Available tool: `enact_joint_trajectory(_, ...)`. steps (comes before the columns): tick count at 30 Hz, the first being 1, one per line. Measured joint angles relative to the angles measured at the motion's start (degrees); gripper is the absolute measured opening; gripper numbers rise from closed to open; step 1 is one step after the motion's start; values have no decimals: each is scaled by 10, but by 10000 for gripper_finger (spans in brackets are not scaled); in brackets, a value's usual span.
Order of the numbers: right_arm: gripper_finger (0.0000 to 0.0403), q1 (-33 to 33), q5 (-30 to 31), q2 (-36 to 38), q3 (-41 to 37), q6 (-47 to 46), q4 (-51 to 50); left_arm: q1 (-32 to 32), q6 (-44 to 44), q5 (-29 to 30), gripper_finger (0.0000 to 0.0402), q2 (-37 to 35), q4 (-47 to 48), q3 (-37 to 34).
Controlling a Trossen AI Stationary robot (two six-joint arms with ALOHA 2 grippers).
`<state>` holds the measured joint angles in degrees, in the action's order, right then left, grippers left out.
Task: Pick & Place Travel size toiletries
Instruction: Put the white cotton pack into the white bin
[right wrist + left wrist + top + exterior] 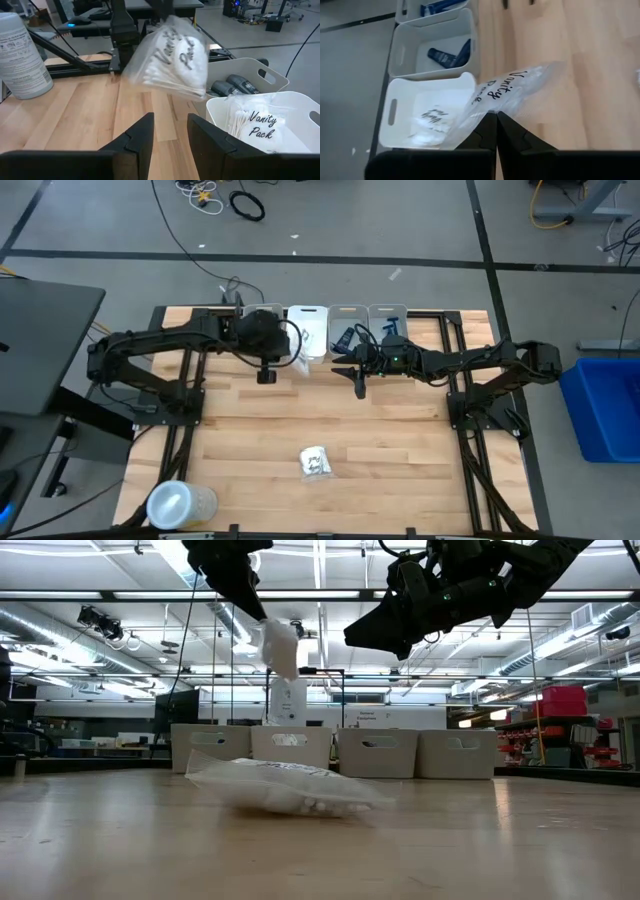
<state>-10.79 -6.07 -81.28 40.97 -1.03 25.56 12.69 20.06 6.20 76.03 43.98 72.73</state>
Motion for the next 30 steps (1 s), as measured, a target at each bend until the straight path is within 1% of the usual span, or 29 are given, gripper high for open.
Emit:
enact_joint_trajectory(9,126,0,0,0,0,0,0,50,33,5,3,0,-16,0)
enact_joint_trajectory(16,124,0,1,0,0,0,0,91,82,5,3,0,-24,0)
enact_joint_trajectory(19,123,0,15,0,0,0,0,109,108,4,4,0,-48,0)
enact_joint_trajectory(21,124,0,19,0,0,0,0,122,127,-4,4,0,-65,0)
enact_joint_trajectory(24,125,0,21,0,0,0,0,143,149,-31,3,0,-97,0)
enact_joint_trajectory(30,124,0,20,0,0,0,0,181,156,-61,3,0,-149,0)
